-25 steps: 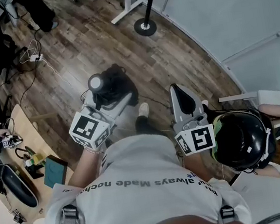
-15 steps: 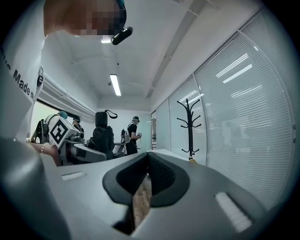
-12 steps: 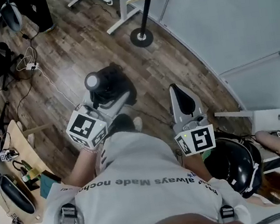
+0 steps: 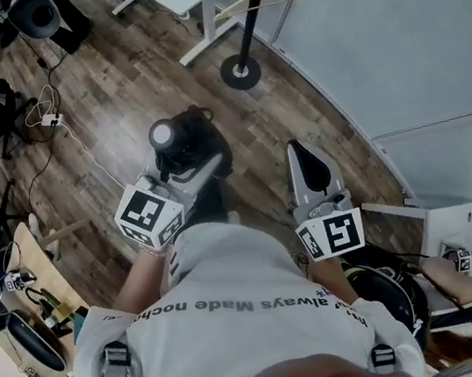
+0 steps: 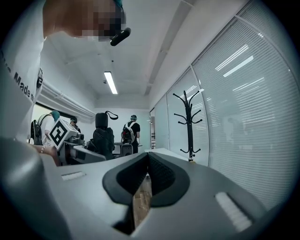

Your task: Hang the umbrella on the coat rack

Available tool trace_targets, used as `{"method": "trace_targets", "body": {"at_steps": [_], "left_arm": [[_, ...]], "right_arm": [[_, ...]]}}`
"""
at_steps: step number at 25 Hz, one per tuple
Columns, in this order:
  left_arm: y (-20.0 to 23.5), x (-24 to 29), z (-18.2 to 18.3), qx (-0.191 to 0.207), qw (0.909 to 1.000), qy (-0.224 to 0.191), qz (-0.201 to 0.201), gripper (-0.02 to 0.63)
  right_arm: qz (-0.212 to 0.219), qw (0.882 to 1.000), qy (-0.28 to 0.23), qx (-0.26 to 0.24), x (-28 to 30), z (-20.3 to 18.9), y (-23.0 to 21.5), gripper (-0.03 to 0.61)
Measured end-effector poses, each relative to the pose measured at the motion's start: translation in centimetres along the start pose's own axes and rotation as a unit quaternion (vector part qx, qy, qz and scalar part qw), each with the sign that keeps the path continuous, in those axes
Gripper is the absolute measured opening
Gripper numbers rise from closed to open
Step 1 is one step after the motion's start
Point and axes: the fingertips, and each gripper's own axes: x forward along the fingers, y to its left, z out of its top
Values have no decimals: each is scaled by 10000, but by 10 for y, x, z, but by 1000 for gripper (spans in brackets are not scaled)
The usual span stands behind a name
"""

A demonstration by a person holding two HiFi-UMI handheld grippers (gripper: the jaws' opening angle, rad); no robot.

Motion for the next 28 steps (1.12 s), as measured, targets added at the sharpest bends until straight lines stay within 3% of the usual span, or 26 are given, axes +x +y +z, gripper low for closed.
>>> {"method": "trace_targets", "body": {"at_steps": [14, 28], "left_arm": [[238, 110, 67, 133, 9998, -80, -142, 284], [342, 188, 86, 7, 9997, 25, -225, 284]], "right_arm": [[-61, 9999, -52, -114, 262, 28, -69, 2], [-119, 9999, -3, 1, 378, 25, -131, 2]]}}
